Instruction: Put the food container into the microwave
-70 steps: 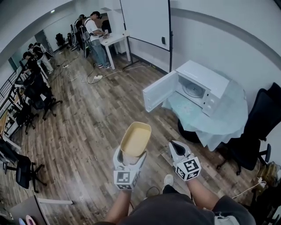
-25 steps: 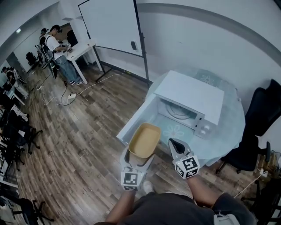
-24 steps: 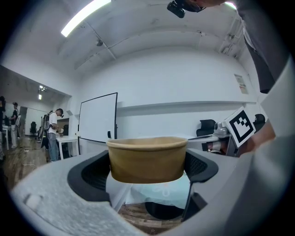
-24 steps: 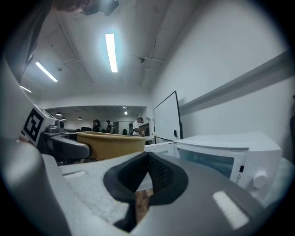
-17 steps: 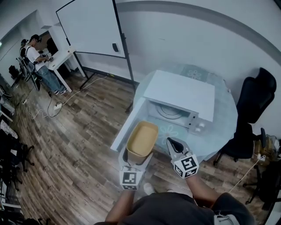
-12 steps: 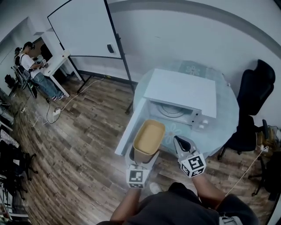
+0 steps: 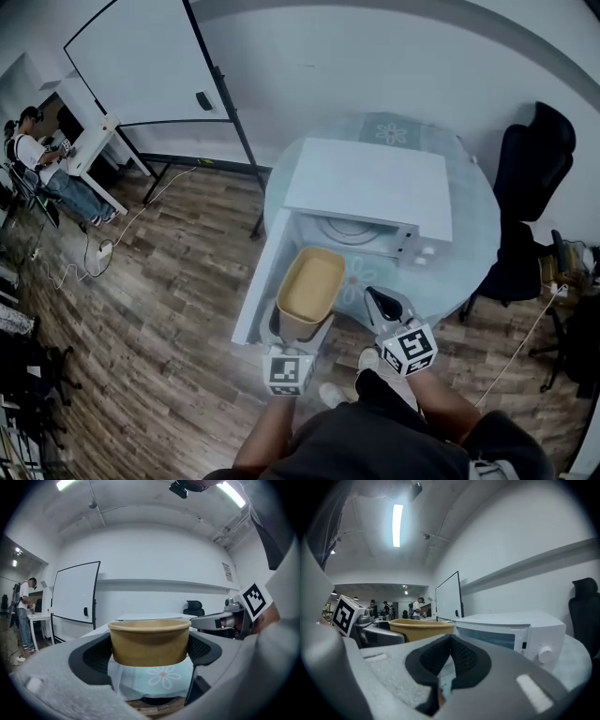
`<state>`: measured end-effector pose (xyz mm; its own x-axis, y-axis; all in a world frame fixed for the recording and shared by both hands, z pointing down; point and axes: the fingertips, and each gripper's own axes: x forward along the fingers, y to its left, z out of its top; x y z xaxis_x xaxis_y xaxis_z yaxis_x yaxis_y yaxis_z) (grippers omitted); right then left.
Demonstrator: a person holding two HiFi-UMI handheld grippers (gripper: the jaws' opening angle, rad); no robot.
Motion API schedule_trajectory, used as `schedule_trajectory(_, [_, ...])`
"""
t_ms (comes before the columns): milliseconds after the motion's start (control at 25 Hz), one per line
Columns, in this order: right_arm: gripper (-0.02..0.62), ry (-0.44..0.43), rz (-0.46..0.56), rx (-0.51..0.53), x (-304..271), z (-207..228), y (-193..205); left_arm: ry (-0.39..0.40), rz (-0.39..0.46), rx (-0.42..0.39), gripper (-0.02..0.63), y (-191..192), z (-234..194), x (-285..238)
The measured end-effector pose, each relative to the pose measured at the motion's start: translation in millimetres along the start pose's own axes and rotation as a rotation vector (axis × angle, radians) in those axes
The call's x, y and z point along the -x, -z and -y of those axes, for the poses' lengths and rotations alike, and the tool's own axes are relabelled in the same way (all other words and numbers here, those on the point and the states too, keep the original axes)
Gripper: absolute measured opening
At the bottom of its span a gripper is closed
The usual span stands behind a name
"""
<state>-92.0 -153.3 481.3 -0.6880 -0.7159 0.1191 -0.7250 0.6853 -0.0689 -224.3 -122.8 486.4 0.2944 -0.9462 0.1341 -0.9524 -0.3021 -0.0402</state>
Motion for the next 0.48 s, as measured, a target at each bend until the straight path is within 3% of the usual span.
schedule_trajectory(280, [-0.003, -0.005, -0.011, -0.042, -16.9, 33.0, 8.1, 0.009, -0.03, -0.015, 0.508, 13.8, 16.1, -38.6])
schedule_trajectory(480, [-0.003, -0.013, -0.03, -0.084, -27.6, 65.7, 24.8, -0.039, -0.063, -0.022, 0.508, 28.9, 20.2, -71.7])
